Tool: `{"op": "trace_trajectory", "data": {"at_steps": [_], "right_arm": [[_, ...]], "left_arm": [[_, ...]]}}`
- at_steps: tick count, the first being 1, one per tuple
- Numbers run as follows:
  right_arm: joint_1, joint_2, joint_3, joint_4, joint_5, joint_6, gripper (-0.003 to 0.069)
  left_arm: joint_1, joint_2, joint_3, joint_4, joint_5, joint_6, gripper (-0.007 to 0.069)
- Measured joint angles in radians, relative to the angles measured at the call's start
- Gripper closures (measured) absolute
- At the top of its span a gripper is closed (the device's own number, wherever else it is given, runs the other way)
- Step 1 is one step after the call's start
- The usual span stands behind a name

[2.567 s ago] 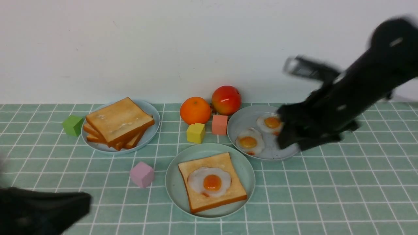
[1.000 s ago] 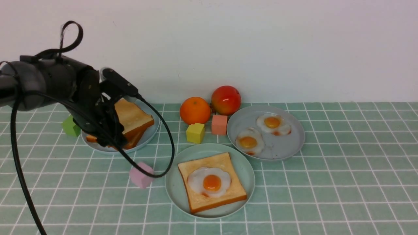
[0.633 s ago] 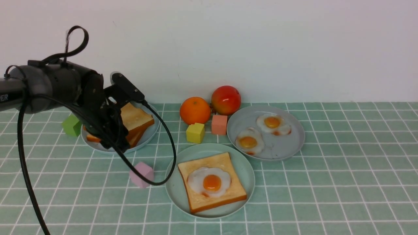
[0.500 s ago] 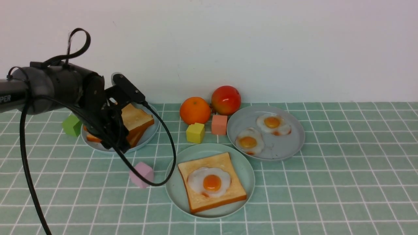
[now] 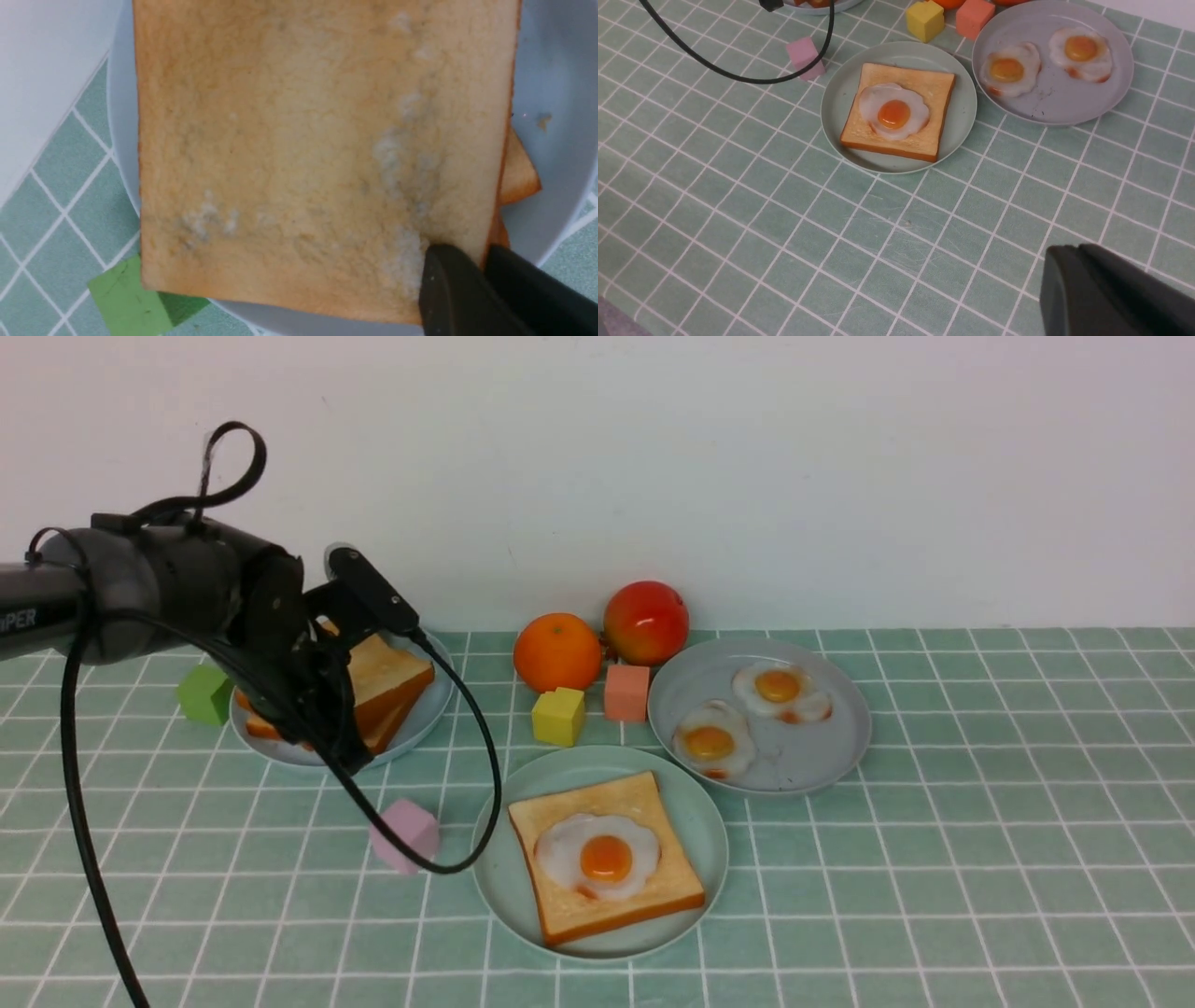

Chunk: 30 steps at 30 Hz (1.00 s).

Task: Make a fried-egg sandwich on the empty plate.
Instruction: Use the left arm to grab a slice of bread, then use the left arm to place a slice of bread on the fried egg in the middle

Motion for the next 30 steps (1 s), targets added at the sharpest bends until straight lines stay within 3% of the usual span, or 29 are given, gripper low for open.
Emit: {"op": "trace_trajectory", "data": {"at_steps": [9,16,17,18,21,30], "right_arm": [[0.0,-0.022,0.001,-0.033,0.0,0.001,0.0627],[0.0,-0.125,0.001,-0.08,0.027,0.026,0.0627],[0.0,-0.128,0.001,-0.082,0.031,0.026,0.0627],[0.0,-0.15,0.001,-0.082,0.041,0.026,0.0627],[0.0,-0.181,0.001,-0.082,0.057,0.026,0.0624],[0.0,-0.204,0.001,-0.066,0.086,0.028,0.0616]], "left_arm": [[-0.044,-0.218,0.0,-0.11,0.083,-0.036,0.0591],[-0.367,-0.315,0.112,-0.149,0.136,-0.08,0.0591],[-0.377,-0.315,0.118,-0.149,0.136,-0.08,0.0591],[-0.454,-0.312,0.173,-0.144,0.136,-0.079,0.0591],[-0.531,-0.306,0.233,-0.112,0.106,-0.075,0.0591],[-0.567,-0.257,0.267,-0.015,0.001,-0.075,0.0591]]}}
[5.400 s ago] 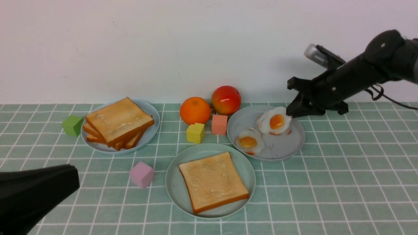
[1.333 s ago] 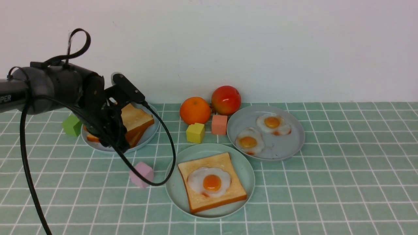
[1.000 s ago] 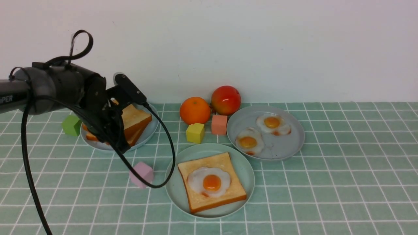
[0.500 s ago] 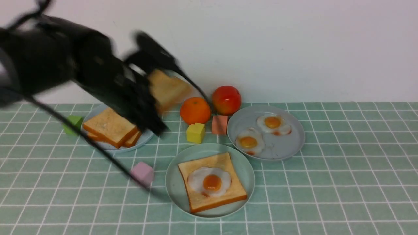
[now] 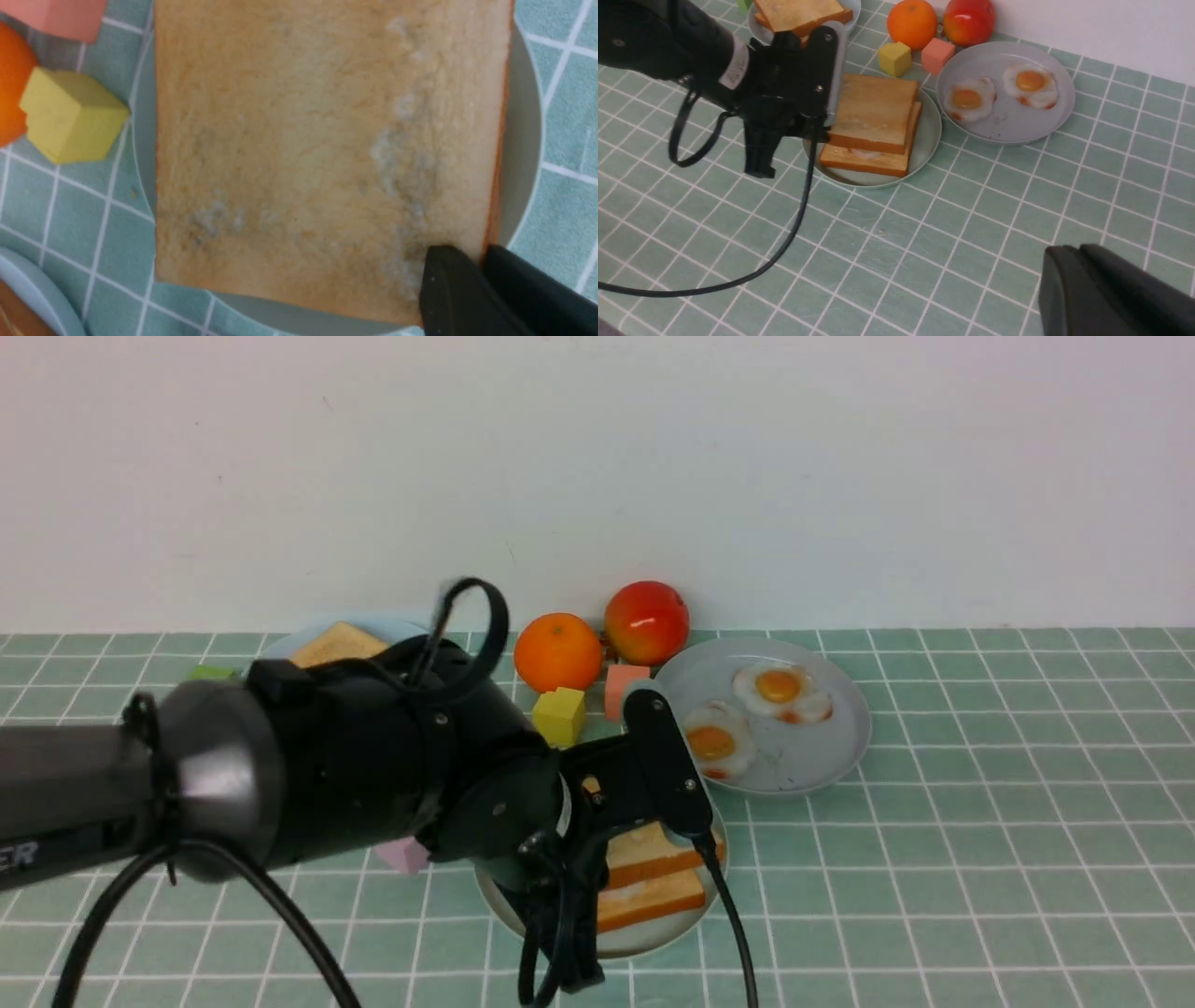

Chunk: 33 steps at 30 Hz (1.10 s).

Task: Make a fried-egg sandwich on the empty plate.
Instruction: Use the left arm to place a slice of bread on the fried egg in the middle

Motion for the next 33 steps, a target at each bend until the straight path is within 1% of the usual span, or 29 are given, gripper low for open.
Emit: {"op": "trace_trajectory", "data": {"at_steps": [7,14,19,20,22,23,24,28,30,33], "right_arm": [[0.0,0.0,0.0,0.022,0.002,0.0,0.0613],[0.0,0.0,0.0,0.048,0.006,0.001,0.0608],[0.0,0.0,0.0,0.05,0.009,0.001,0.0608],[0.0,0.0,0.0,0.052,0.011,0.001,0.0608],[0.0,0.0,0.0,0.053,0.012,0.001,0.0608],[0.0,0.0,0.0,0.055,0.012,0.001,0.0608],[0.0,0.0,0.0,0.055,0.012,0.001,0.0608],[0.0,0.0,0.0,0.056,0.013,0.001,0.0606],[0.0,0.0,0.0,0.056,0.013,0.001,0.0606],[0.0,0.0,0.0,0.056,0.014,0.001,0.0606]], "left_arm": [[0.0,0.046,0.0,0.011,-0.005,-0.01,0.0591],[0.0,0.086,0.0,0.064,-0.029,-0.091,0.0591],[0.0,0.086,0.0,0.076,-0.034,-0.101,0.0589],[0.0,0.086,0.0,0.078,-0.038,-0.103,0.0578],[0.0,0.086,0.0,0.079,-0.04,-0.103,0.054],[0.0,0.086,0.0,0.079,-0.04,-0.104,0.0501],[0.0,0.086,0.0,0.079,-0.04,-0.105,0.0494],[0.0,0.086,0.0,0.079,-0.038,-0.106,0.0316],[0.0,0.086,0.0,0.079,-0.032,-0.106,0.0246],[0.0,0.086,0.0,0.073,-0.019,-0.106,0.0162]]}}
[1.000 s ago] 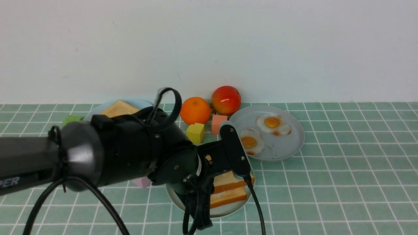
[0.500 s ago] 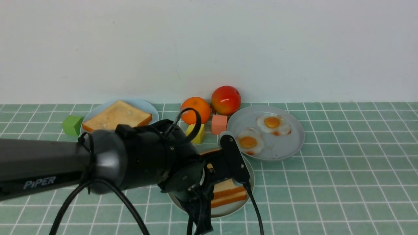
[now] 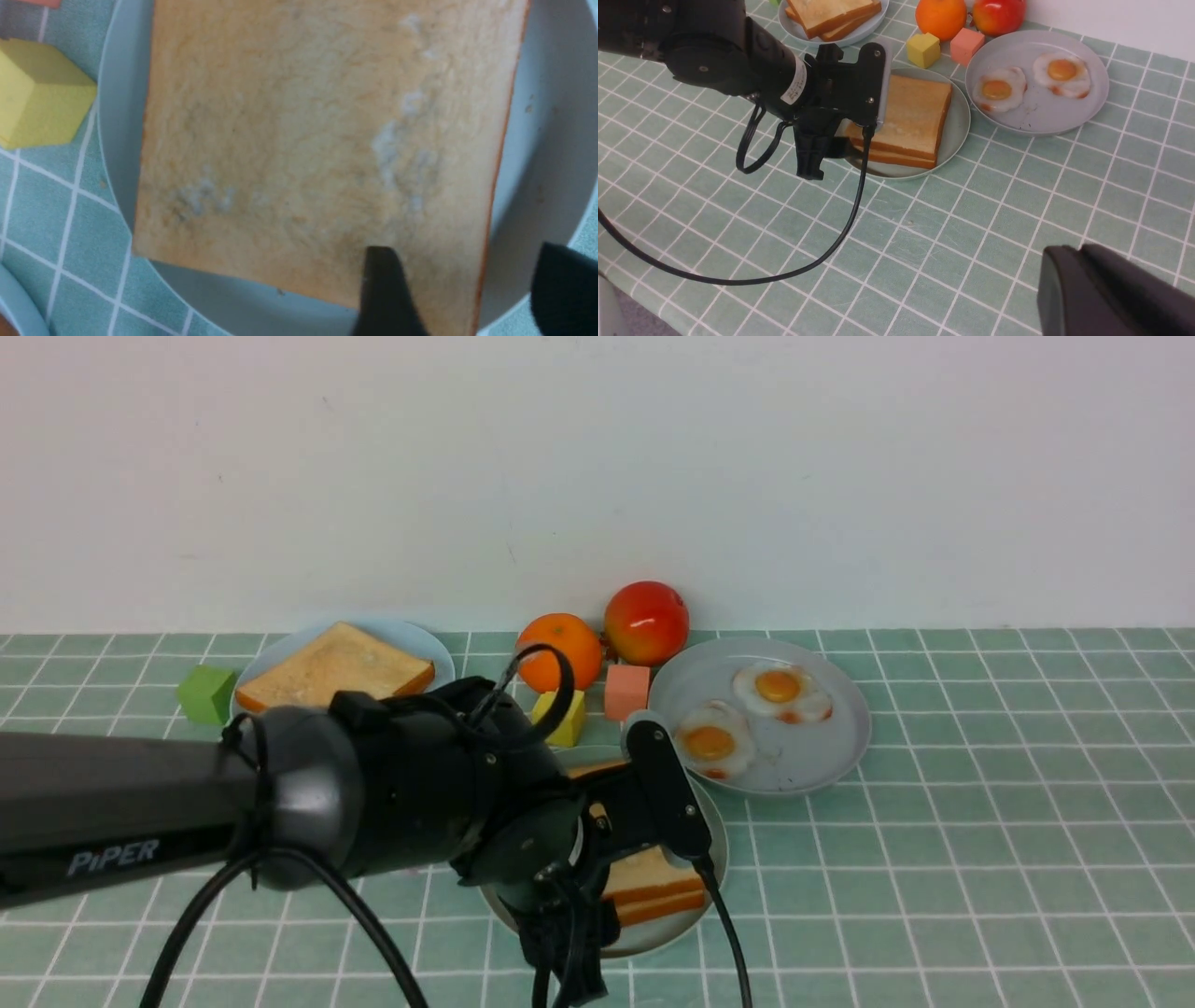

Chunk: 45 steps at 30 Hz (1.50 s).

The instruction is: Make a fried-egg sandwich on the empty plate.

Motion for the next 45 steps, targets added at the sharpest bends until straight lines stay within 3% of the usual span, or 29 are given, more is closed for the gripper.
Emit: {"op": "trace_trajectory", "data": {"at_steps": [5,11,14,16,19,21,29,35,45], "right_arm": [[0.0,0.0,0.0,0.002,0.0,0.0,0.0606],[0.0,0.0,0.0,0.003,0.001,0.0,0.0601],[0.0,0.0,0.0,0.003,0.016,0.0,0.0599],[0.0,-0.002,0.0,0.002,0.042,0.0,0.0598],[0.0,-0.004,0.0,0.002,0.079,0.0,0.0596],[0.0,-0.006,0.0,0.001,0.104,0.001,0.0596],[0.0,-0.007,0.0,-0.003,0.11,0.023,0.0602],[0.0,-0.008,0.0,-0.015,0.003,0.058,0.0667],[0.0,-0.008,0.0,-0.019,0.017,0.078,0.0668]], "left_arm": [[-0.011,-0.045,0.001,-0.048,0.061,0.0,0.0105],[-0.103,-0.29,0.003,-0.092,0.112,-0.046,0.0128],[-0.145,-0.45,0.003,-0.119,0.138,-0.184,0.0234],[-0.151,-0.591,0.015,-0.122,0.163,-0.321,0.0381],[-0.151,-0.786,0.096,-0.118,0.149,-0.425,0.058],[-0.151,-0.934,0.196,-0.12,0.094,-0.461,0.0638],[-0.151,-1.382,0.658,-0.119,-0.238,-0.547,0.0638],[-0.151,-1.543,0.897,-0.101,-0.425,-0.57,0.0638],[-0.151,-1.547,0.946,-0.092,-0.401,-0.572,0.0638]]}}
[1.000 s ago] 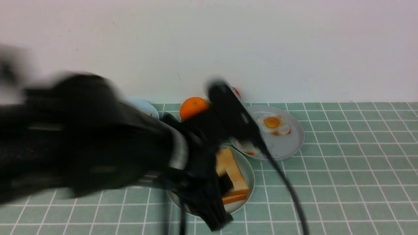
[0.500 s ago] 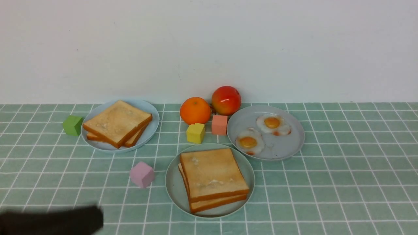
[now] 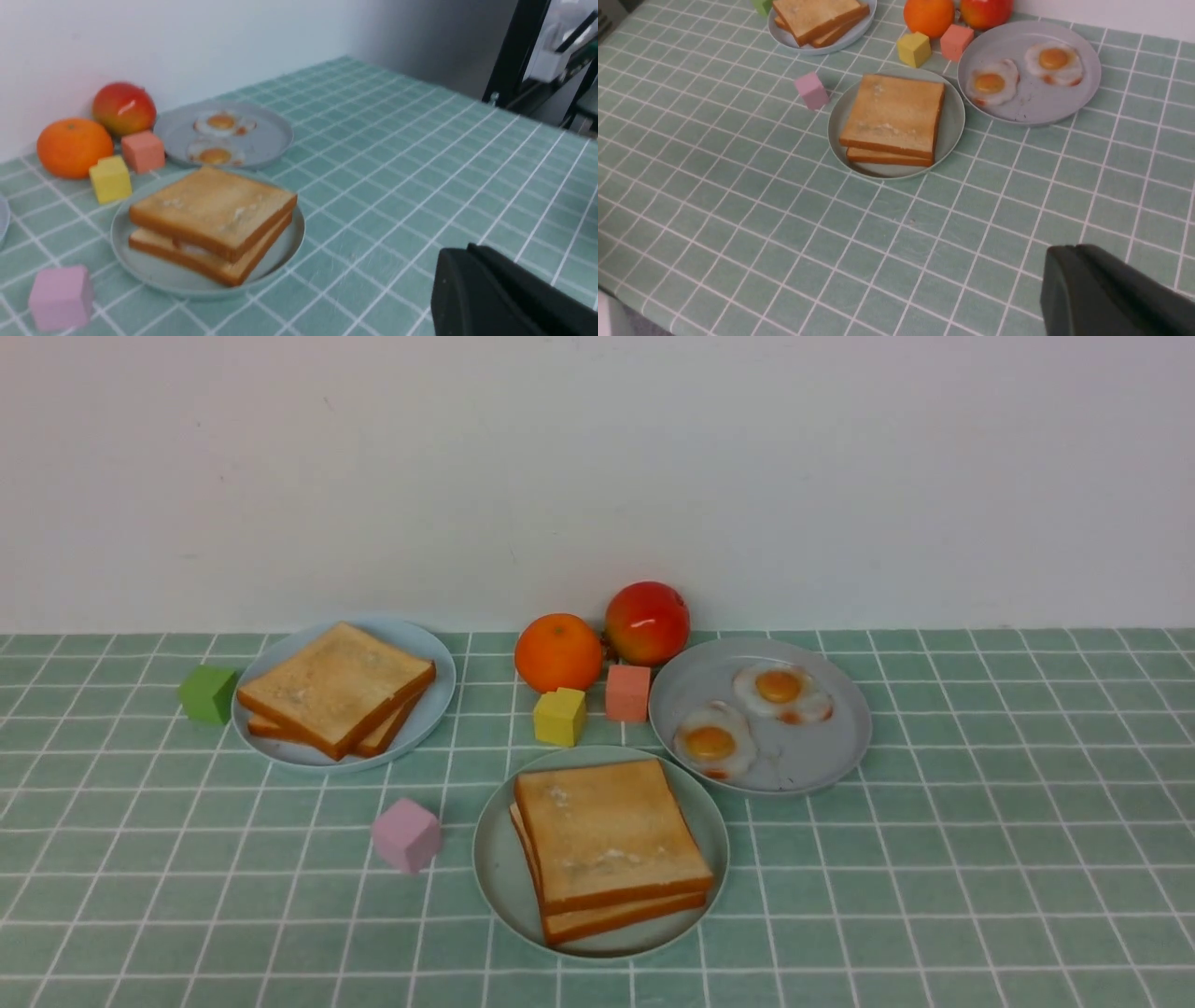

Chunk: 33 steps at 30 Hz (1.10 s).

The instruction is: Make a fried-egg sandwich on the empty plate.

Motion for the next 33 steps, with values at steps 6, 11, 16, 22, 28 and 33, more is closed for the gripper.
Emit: {"op": "trace_trajectory", "data": {"at_steps": [6,11,16,22,28,33], "right_arm": [[0.0,0.0,0.0,-0.002,0.007,0.0,0.0665],[-0.062,-0.016,0.001,-0.013,-0.005,0.0,0.0662],[-0.253,-0.127,0.127,-0.038,-0.146,-0.078,0.0664],[-0.501,-0.419,0.661,-0.014,-0.614,-0.208,0.0669],[-0.546,-0.565,1.049,-0.057,-0.814,-0.133,0.0669],[-0.546,-0.567,1.08,-0.071,-0.793,-0.08,0.0669]], "left_arm": [[0.0,0.0,0.001,0.0,0.055,0.0,0.0638],[0.0,0.0,0.001,0.0,0.063,0.0,0.0638],[0.0,0.0,0.001,0.0,0.066,0.0,0.0638],[0.0,0.0,0.001,0.0,0.066,0.0,0.0638],[0.0,0.0,0.001,0.0,0.066,0.0,0.0638],[0.0,0.0,0.001,0.0,0.071,0.0,0.0638]]}}
